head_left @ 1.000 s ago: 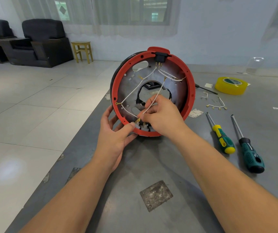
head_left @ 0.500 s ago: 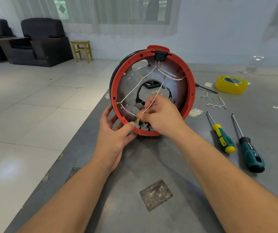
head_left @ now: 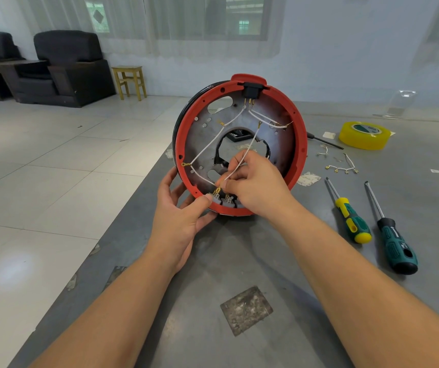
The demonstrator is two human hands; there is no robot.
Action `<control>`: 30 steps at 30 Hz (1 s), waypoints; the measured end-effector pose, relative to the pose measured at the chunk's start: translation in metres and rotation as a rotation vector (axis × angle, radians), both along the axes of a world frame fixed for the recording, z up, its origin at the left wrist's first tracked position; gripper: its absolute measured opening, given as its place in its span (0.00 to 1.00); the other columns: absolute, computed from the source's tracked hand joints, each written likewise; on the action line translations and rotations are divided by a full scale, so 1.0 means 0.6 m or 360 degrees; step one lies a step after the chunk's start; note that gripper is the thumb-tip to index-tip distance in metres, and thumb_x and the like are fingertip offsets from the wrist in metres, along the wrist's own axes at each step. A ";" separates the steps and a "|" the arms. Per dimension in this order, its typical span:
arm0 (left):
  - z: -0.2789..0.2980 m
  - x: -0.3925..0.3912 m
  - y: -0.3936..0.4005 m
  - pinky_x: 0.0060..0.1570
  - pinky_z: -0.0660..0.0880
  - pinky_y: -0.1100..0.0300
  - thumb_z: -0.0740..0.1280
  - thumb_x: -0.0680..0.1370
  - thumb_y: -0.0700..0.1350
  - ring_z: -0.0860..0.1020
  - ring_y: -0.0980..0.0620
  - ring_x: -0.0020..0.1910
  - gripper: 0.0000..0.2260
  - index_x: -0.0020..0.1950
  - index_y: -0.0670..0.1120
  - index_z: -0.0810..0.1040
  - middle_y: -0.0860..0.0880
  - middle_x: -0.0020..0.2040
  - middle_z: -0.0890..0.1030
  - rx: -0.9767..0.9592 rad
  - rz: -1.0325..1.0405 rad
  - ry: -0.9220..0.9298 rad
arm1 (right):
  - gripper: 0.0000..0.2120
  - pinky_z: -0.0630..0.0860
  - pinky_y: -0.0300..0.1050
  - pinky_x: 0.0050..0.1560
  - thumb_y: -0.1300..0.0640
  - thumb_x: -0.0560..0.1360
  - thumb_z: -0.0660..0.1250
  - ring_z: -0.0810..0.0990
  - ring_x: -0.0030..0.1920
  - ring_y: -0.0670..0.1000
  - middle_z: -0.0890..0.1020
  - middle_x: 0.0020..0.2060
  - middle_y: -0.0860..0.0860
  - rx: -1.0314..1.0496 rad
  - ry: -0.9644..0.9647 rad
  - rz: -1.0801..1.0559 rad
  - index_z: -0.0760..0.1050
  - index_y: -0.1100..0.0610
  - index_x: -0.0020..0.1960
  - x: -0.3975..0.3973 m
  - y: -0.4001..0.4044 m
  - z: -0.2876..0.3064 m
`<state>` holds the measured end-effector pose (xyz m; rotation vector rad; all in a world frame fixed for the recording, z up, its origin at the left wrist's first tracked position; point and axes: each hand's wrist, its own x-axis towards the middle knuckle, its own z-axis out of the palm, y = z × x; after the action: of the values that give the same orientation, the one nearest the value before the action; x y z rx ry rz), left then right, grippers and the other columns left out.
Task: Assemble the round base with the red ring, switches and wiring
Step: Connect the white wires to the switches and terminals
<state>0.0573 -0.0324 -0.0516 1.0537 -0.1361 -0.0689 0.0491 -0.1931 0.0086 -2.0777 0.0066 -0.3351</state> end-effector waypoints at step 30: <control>0.005 0.001 0.012 0.48 0.85 0.43 0.78 0.72 0.30 0.87 0.40 0.56 0.37 0.74 0.55 0.70 0.45 0.67 0.82 0.0002 -0.0019 0.0045 | 0.10 0.83 0.50 0.47 0.59 0.74 0.74 0.84 0.41 0.47 0.86 0.40 0.48 -0.0185 -0.0065 0.0069 0.76 0.48 0.45 -0.004 -0.001 0.002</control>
<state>0.0576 -0.0252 -0.0484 1.0527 -0.1166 -0.0945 0.0470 -0.1939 0.0099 -2.1823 -0.0845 -0.3585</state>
